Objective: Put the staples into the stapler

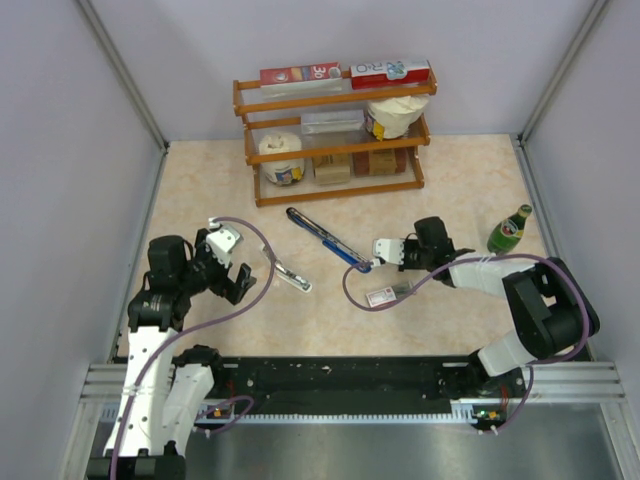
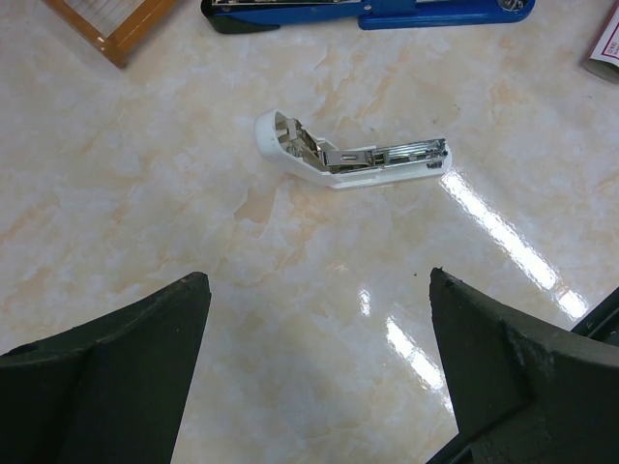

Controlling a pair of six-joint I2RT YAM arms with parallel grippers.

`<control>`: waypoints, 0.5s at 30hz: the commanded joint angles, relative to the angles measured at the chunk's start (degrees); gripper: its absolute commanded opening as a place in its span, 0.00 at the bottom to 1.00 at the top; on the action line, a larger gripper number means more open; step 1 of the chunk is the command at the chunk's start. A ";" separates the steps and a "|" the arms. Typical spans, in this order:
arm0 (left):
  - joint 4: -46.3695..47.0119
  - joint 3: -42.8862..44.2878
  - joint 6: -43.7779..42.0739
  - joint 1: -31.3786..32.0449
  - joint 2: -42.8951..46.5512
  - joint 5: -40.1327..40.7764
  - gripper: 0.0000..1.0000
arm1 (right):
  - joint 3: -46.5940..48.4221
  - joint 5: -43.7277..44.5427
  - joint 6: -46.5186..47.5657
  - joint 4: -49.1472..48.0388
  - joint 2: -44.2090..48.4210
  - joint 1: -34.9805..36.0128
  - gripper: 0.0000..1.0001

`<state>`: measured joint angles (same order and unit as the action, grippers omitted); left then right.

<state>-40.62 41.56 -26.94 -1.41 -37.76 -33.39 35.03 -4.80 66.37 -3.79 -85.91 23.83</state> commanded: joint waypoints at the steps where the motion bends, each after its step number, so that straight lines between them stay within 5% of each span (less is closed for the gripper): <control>1: 2.13 -0.08 -0.31 -0.35 0.76 -0.36 0.99 | 1.71 -1.35 -0.89 2.65 -0.05 0.16 0.09; 15: 2.30 -0.25 -0.22 -0.44 0.76 -0.19 0.99 | 2.33 -2.41 -1.33 3.70 0.21 0.07 0.18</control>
<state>-40.60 41.56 -26.94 -1.41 -37.63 -33.39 35.44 -5.50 66.15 -1.67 -85.91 23.83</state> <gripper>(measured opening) 0.986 0.168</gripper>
